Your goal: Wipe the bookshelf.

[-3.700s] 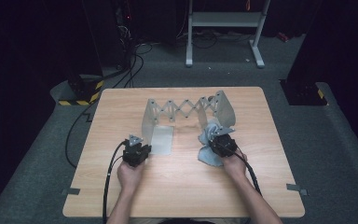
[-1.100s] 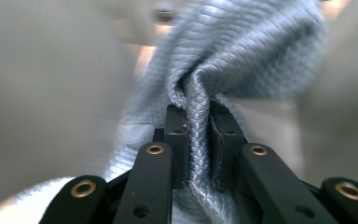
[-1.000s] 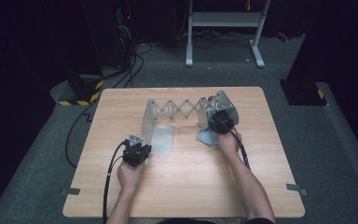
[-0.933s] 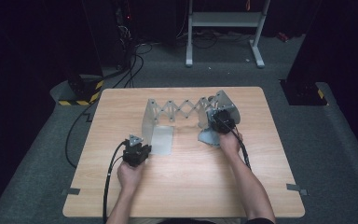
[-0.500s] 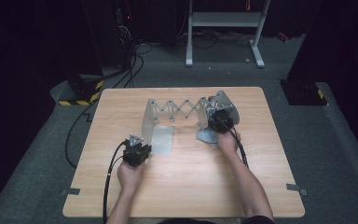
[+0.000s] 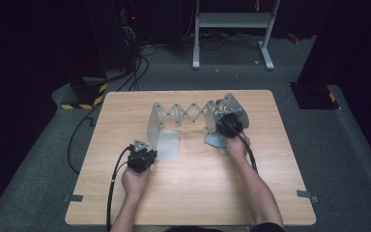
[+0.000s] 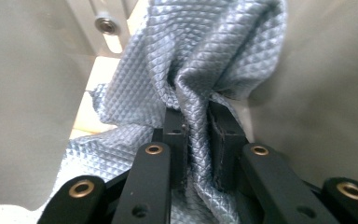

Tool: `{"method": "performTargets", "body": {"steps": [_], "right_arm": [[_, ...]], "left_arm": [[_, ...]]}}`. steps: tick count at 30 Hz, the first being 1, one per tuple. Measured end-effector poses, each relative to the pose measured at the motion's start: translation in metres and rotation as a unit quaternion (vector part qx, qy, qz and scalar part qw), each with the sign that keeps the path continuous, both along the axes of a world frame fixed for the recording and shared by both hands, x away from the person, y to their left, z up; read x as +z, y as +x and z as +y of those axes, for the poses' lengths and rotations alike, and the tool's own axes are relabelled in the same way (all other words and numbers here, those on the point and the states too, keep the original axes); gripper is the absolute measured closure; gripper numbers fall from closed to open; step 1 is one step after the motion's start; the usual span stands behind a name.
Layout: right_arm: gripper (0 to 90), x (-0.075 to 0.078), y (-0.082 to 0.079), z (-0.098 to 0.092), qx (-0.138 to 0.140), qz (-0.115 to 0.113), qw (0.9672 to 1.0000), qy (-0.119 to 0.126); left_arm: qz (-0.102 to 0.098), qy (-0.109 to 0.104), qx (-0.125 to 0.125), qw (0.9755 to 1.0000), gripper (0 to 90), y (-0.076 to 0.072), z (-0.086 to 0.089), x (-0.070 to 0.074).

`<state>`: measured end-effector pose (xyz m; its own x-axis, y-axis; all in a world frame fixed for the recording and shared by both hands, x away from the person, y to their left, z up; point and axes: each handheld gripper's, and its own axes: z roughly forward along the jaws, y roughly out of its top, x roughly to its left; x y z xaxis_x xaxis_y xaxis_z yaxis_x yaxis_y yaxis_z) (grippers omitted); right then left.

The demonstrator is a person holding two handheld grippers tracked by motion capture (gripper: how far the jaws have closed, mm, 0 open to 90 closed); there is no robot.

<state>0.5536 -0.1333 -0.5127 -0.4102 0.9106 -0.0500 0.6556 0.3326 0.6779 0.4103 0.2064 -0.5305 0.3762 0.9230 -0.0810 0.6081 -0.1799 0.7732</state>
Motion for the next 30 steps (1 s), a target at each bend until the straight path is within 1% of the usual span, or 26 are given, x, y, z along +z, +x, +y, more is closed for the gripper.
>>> {"method": "performTargets", "body": {"steps": [2, 4, 6, 8, 9, 10, 11, 13, 14, 15, 16, 18, 19, 21, 22, 23, 25, 26, 28, 29, 30], "right_arm": [[79.7, 0.0, -0.001, 0.004, 0.013, -0.002, 0.9999, 0.0], [79.7, -0.001, -0.003, 0.01, 0.034, -0.001, 0.9994, 0.01], [79.7, -0.001, -0.004, 0.013, 0.047, 0.006, 0.9985, 0.028], [79.7, -0.001, -0.004, 0.013, 0.053, 0.005, 0.9981, 0.029], [79.7, -0.001, -0.004, 0.012, 0.051, 0.004, 0.9983, 0.027], [79.6, -0.001, -0.003, 0.011, 0.043, 0.0, 0.9989, 0.018], [79.6, -0.001, -0.002, 0.009, 0.027, -0.001, 0.9995, 0.013], [79.6, -0.001, 0.001, 0.004, 0.009, -0.007, 0.9999, 0.005], [79.5, -0.001, 0.002, 0.004, 0.002, -0.002, 1.0, 0.004], [79.7, 0.001, 0.004, 0.005, 0.0, 0.005, 1.0, 0.002], [79.7, 0.002, 0.005, 0.008, 0.004, 0.008, 1.0, -0.004], [79.9, 0.003, 0.005, 0.017, 0.026, 0.014, 0.9996, -0.001], [80.1, 0.002, 0.004, 0.021, 0.034, 0.012, 0.9993, -0.002], [80.1, 0.001, 0.004, 0.021, 0.037, 0.012, 0.9992, 0.01], [80.3, 0.001, 0.005, 0.019, 0.037, 0.015, 0.999, 0.02], [80.2, 0.001, 0.006, 0.016, 0.035, 0.019, 0.9989, 0.023], [79.9, 0.002, 0.007, 0.012, 0.017, 0.015, 0.9997, 0.005], [79.8, 0.002, 0.007, 0.01, 0.013, 0.012, 0.9998, -0.004], [79.8, 0.003, 0.006, 0.007, 0.007, 0.013, 0.9998, -0.011], [79.8, 0.003, 0.004, 0.007, 0.008, 0.014, 0.9997, -0.016], [79.9, 0.004, 0.002, 0.008, 0.017, 0.009, 0.9994, -0.027]], "left_arm": [[0.0, 0.001, 0.0, 1.0, 82.2, 0.0, 0.0, 0.0], [0.0, 0.001, 0.0, 1.0, 82.2, 0.0, 0.0, 0.0], [0.0, 0.001, 0.0, 1.0, 82.2, 0.0, 0.0, 0.0], [0.0, 0.001, 0.0, 1.0, 82.2, 0.0, 0.0, 0.0], [0.0, 0.002, 0.0, 1.0, 82.2, 0.0, 0.0, 0.0], [0.0, 0.002, 0.0, 1.0, 82.2, 0.0, 0.0, 0.0], [0.0, 0.002, 0.0, 1.0, 82.2, 0.0, 0.0, 0.0], [0.0, 0.002, 0.0, 1.0, 82.2, 0.0, 0.0, 0.0], [0.0, 0.003, 0.0, 1.0, 82.2, 0.0, 0.0, 0.0], [0.0, 0.003, 0.0, 1.0, 82.2, 0.0, 0.0, 0.0], [0.0, 0.003, 0.0, 1.0, 82.2, 0.0, 0.0, 0.0], [0.0, 0.002, 0.0, 1.0, 82.2, 0.0, 0.0, 0.0], [0.0, 0.001, 0.0, 1.0, 82.2, 0.0, 0.0, 0.0], [0.0, 0.0, 0.0, 1.0, 82.0, -0.001, 0.0, 0.0], [0.0, 0.0, 0.0, 1.0, 82.0, 0.0, 0.0, 0.0], [0.0, 0.0, 0.0, 1.0, 82.0, 0.0, 0.0, 0.0], [0.0, 0.0, 0.0, 1.0, 82.0, 0.0, 0.0, 0.0], [0.0, 0.0, 0.0, 1.0, 82.0, 0.0, 0.0, 0.0], [0.001, -0.001, -0.001, 1.0, 82.0, 0.0, 0.0, 0.0], [0.002, -0.002, -0.002, 1.0, 82.0, 0.0, 0.001, 0.0], [0.002, -0.004, -0.002, 1.0, 82.0, 0.0, 0.001, 0.0]]}}
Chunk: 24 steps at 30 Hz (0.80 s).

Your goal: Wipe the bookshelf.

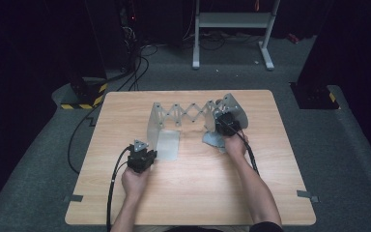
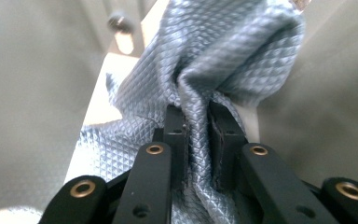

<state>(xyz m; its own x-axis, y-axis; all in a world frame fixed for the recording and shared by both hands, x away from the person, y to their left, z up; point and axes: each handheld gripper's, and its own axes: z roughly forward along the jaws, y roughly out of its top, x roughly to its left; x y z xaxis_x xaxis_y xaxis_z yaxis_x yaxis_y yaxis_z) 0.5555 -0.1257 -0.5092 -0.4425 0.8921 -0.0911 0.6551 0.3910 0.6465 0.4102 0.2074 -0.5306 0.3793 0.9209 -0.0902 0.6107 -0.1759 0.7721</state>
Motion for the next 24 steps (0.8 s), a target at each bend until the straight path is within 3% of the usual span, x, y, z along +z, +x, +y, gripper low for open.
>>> {"method": "performTargets", "body": {"steps": [3, 12, 16, 19, 24], "right_arm": [[80.0, 0.0, -0.013, -0.001, 0.018, -0.004, 0.9997, -0.018], [79.0, 0.002, -0.058, -0.031, 0.035, 0.023, 0.9991, 0.006], [78.7, 0.0, -0.081, -0.037, 0.051, 0.024, 0.9982, 0.019], [79.8, 0.0, -0.096, -0.034, 0.067, 0.021, 0.9972, 0.025], [80.7, 0.005, -0.117, -0.013, 0.112, 0.005, 0.9925, 0.047]], "left_arm": [[0.0, -0.002, 0.001, 1.0, 82.0, 0.0, 0.0, 0.0], [0.002, -0.003, 0.0, 1.0, 81.8, 0.001, 0.0, 0.0], [0.002, -0.005, 0.0, 1.0, 81.8, 0.001, 0.001, 0.0], [0.002, -0.004, -0.001, 1.0, 81.8, 0.001, 0.001, 0.0], [0.002, -0.005, -0.002, 1.0, 81.7, 0.001, 0.001, 0.0]]}}
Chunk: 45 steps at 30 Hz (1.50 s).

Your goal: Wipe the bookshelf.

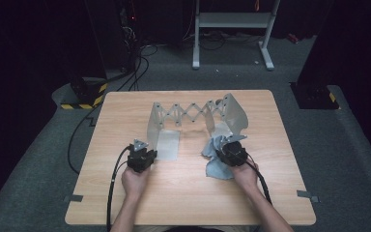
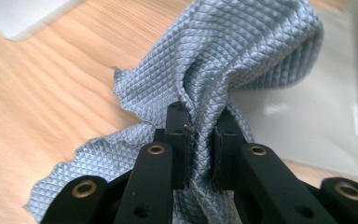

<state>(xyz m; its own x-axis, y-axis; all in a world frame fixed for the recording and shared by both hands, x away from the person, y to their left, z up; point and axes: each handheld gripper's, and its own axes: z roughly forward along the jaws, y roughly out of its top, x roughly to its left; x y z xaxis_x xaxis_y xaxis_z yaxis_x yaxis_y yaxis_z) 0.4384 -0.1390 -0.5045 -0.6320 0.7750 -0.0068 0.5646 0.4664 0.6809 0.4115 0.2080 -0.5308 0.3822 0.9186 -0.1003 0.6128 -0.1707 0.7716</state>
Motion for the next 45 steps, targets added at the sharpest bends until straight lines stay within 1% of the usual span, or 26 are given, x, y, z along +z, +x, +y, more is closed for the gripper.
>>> {"method": "performTargets", "body": {"steps": [3, 6, 9, 11, 14, 17, 21, 23, 24, 25, 27, 28, 30, 31, 33, 35, 38, 41, 43, 45], "right_arm": [[80.9, 0.005, 0.0, 0.012, 0.01, -0.006, 0.9998, 0.018], [81.2, 0.011, 0.007, 0.025, 0.012, -0.017, 0.9994, 0.028], [81.2, 0.015, 0.016, 0.03, 0.002, -0.02, 0.999, 0.04], [81.2, 0.02, 0.021, 0.031, -0.007, -0.023, 0.9983, 0.053], [81.4, 0.032, 0.022, 0.03, -0.017, -0.043, 0.9969, 0.064], [81.5, 0.046, 0.022, 0.027, -0.025, -0.069, 0.9946, 0.074], [81.7, 0.062, 0.022, 0.027, -0.031, -0.098, 0.9922, 0.071], [81.7, 0.069, 0.022, 0.029, -0.032, -0.112, 0.9912, 0.063], [81.7, 0.073, 0.021, 0.03, -0.032, -0.124, 0.99, 0.06], [81.7, 0.076, 0.021, 0.031, -0.033, -0.128, 0.9895, 0.057], [81.7, 0.083, 0.022, 0.033, -0.035, -0.143, 0.9879, 0.048], [81.6, 0.085, 0.022, 0.034, -0.037, -0.153, 0.9864, 0.047], [81.4, 0.089, 0.022, 0.037, -0.04, -0.164, 0.985, 0.035], [81.4, 0.09, 0.022, 0.039, -0.039, -0.168, 0.9846, 0.031], [81.4, 0.089, 0.024, 0.042, -0.037, -0.168, 0.9847, 0.027], [81.5, 0.085, 0.025, 0.044, -0.039, -0.163, 0.9856, 0.026], [81.5, 0.073, 0.028, 0.047, -0.042, -0.15, 0.9875, 0.028], [81.6, 0.058, 0.031, 0.047, -0.05, -0.132, 0.9893, 0.036], [81.6, 0.048, 0.034, 0.048, -0.054, -0.121, 0.9906, 0.032], [81.7, 0.04, 0.036, 0.048, -0.057, -0.117, 0.991, 0.029]], "left_arm": [[0.0, 0.0, 0.0, 1.0, 81.8, 0.0, 0.0, 0.0], [0.0, 0.0, 0.0, 1.0, 81.8, 0.0, 0.0, 0.0], [0.001, -0.003, -0.001, 1.0, 81.8, 0.0, 0.001, 0.0], [0.0, -0.003, -0.001, 1.0, 81.7, 0.0, 0.0, 0.0], [0.0, -0.004, -0.002, 1.0, 81.6, 0.0, 0.001, 0.0], [0.001, -0.003, -0.002, 1.0, 81.7, 0.0, 0.001, 0.0], [0.0, -0.003, -0.002, 1.0, 81.6, 0.0, 0.0, 0.0], [0.0, -0.003, -0.002, 1.0, 81.7, 0.0, 0.0, 0.0], [0.0, -0.002, -0.002, 1.0, 81.7, 0.0, 0.0, 0.0], [0.0, -0.003, -0.002, 1.0, 81.7, 0.0, 0.0, 0.0], [0.0, -0.002, -0.002, 1.0, 81.6, 0.0, 0.0, 0.0], [0.0, -0.002, -0.002, 1.0, 81.6, 0.0, 0.0, 0.0], [0.0, -0.001, -0.003, 1.0, 81.6, 0.0, 0.0, 0.0], [0.0, -0.001, -0.003, 1.0, 81.6, 0.0, 0.0, 0.0], [0.0, -0.001, -0.003, 1.0, 81.7, 0.0, 0.0, 0.0], [0.0, -0.002, -0.002, 1.0, 81.7, 0.0, 0.001, 0.0], [0.002, -0.005, -0.003, 1.0, 81.7, 0.0, 0.001, 0.0], [0.002, -0.005, -0.003, 1.0, 81.7, 0.001, 0.001, 0.0], [0.002, -0.005, -0.004, 1.0, 81.7, 0.001, 0.002, 0.0], [0.002, -0.006, -0.003, 1.0, 81.7, 0.001, 0.001, 0.0]]}}
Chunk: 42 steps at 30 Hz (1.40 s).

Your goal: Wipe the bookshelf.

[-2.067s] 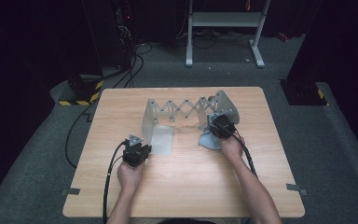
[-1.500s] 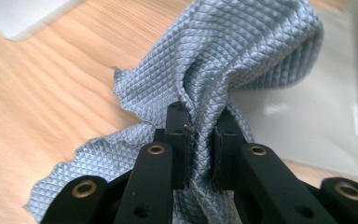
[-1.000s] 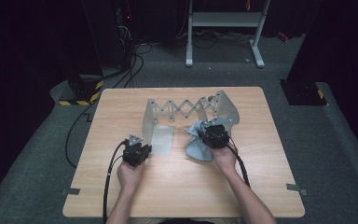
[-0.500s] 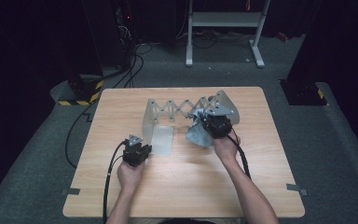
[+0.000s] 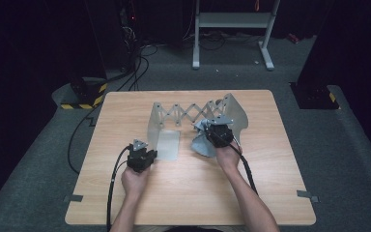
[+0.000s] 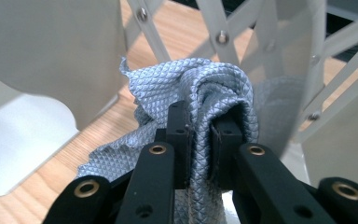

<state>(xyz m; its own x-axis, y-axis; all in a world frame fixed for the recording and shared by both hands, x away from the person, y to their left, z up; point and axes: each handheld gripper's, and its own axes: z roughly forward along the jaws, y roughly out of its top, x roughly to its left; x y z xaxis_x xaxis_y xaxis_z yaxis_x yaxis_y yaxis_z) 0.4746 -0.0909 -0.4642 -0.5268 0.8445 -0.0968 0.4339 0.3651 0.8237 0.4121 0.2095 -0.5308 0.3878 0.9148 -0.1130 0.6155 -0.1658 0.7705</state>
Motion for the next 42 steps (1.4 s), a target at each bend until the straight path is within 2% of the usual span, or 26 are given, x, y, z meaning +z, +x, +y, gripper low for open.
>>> {"method": "performTargets", "body": {"steps": [8, 11, 13, 14, 15, 16, 21, 25, 27, 30, 34, 40, 42], "right_arm": [[81.7, -0.02, 0.005, 0.001, -0.01, 0.011, 0.9997, -0.017], [81.7, -0.019, 0.004, 0.001, -0.011, 0.009, 0.9997, -0.019], [81.7, -0.012, -0.001, 0.001, -0.008, -0.008, 0.9998, -0.017], [81.7, -0.012, -0.001, 0.001, -0.008, -0.008, 0.9998, -0.017], [81.7, -0.003, -0.005, -0.001, -0.008, -0.025, 0.9996, -0.007], [81.7, 0.002, -0.006, -0.002, -0.01, -0.028, 0.9995, -0.006], [81.7, 0.025, -0.007, 0.001, -0.003, -0.06, 0.9975, -0.038], [81.6, 0.04, -0.005, 0.003, -0.001, -0.074, 0.9968, -0.032], [81.6, 0.042, -0.003, 0.003, -0.003, -0.072, 0.9969, -0.03], [81.6, 0.039, -0.003, 0.004, -0.004, -0.073, 0.9966, -0.039], [81.6, 0.023, -0.005, 0.008, -0.003, -0.067, 0.9957, -0.064], [81.6, -0.003, -0.001, 0.005, -0.008, -0.03, 0.9981, -0.052], [81.6, -0.008, 0.0, 0.006, -0.011, -0.025, 0.9981, -0.055]], "left_arm": [[-0.001, 0.001, 0.0, 1.0, 81.7, 0.0, -0.001, 0.0], [-0.001, 0.002, 0.0, 1.0, 81.8, 0.0, -0.001, 0.0], [-0.001, 0.003, 0.0, 1.0, 81.7, 0.0, -0.001, 0.0], [-0.001, 0.003, 0.0, 1.0, 81.7, 0.0, -0.001, 0.0], [-0.002, 0.006, 0.0, 1.0, 81.7, 0.0, -0.001, 0.0], [-0.003, 0.008, 0.0, 1.0, 81.6, 0.0, -0.002, 0.0], [-0.003, 0.01, -0.003, 0.9999, 81.5, -0.001, -0.003, 0.0], [-0.004, 0.009, -0.003, 0.9999, 81.5, 0.0, -0.002, 0.0], [-0.004, 0.009, -0.003, 1.0, 81.5, 0.0, -0.003, 0.0], [-0.004, 0.007, -0.002, 1.0, 81.4, 0.0, -0.003, 0.0], [-0.004, 0.008, -0.002, 1.0, 81.4, 0.0, -0.003, 0.0], [-0.003, 0.007, -0.002, 1.0, 81.4, 0.0, -0.002, 0.0], [-0.003, 0.005, -0.002, 1.0, 81.4, 0.0, -0.002, 0.0]]}}
